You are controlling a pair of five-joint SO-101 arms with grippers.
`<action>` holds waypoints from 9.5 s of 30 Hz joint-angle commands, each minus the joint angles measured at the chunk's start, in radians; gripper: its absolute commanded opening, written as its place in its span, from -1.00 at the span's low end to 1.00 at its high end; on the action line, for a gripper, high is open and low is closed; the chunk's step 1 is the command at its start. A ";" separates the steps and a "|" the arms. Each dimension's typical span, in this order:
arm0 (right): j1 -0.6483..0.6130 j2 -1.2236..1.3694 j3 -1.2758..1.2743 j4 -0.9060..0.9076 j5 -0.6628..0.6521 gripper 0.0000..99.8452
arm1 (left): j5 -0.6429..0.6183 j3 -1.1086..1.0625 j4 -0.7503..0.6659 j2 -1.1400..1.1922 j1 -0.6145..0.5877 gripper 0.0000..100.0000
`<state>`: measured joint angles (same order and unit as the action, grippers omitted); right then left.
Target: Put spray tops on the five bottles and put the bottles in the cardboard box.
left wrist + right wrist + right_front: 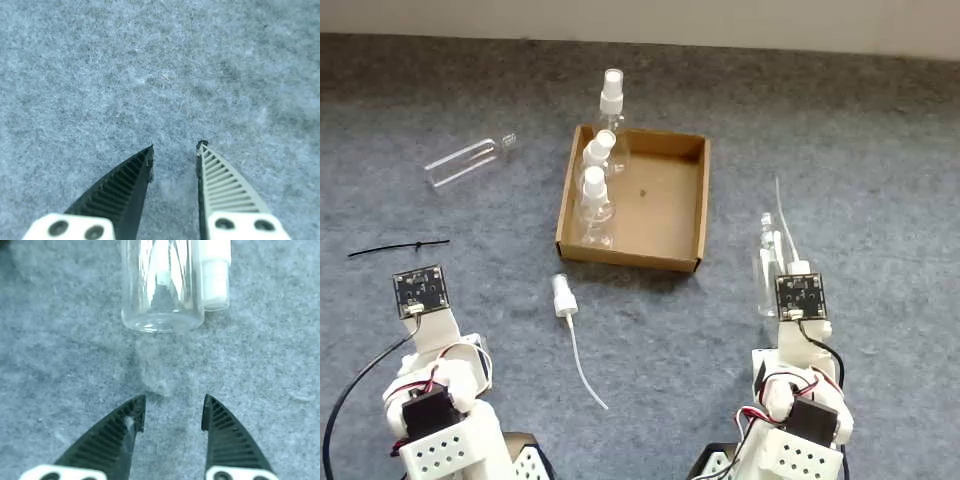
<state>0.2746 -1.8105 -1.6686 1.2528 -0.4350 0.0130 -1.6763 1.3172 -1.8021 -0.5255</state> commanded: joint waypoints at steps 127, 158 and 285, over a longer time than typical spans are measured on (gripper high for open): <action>-0.282 2.310 2.146 0.507 0.091 -0.78 | 0.394 -0.019 -0.152 -0.013 0.093 -0.71; -0.070 2.434 2.147 0.308 -0.161 -0.66 | 0.307 0.932 -0.005 1.029 0.179 -0.70; -0.433 1.512 1.765 0.443 -0.021 -0.93 | -0.137 0.661 -0.540 1.455 0.691 -0.66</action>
<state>-0.1534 -0.2593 0.0928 1.7100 -0.4641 -0.1250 -0.9889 0.8124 -0.3460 0.1465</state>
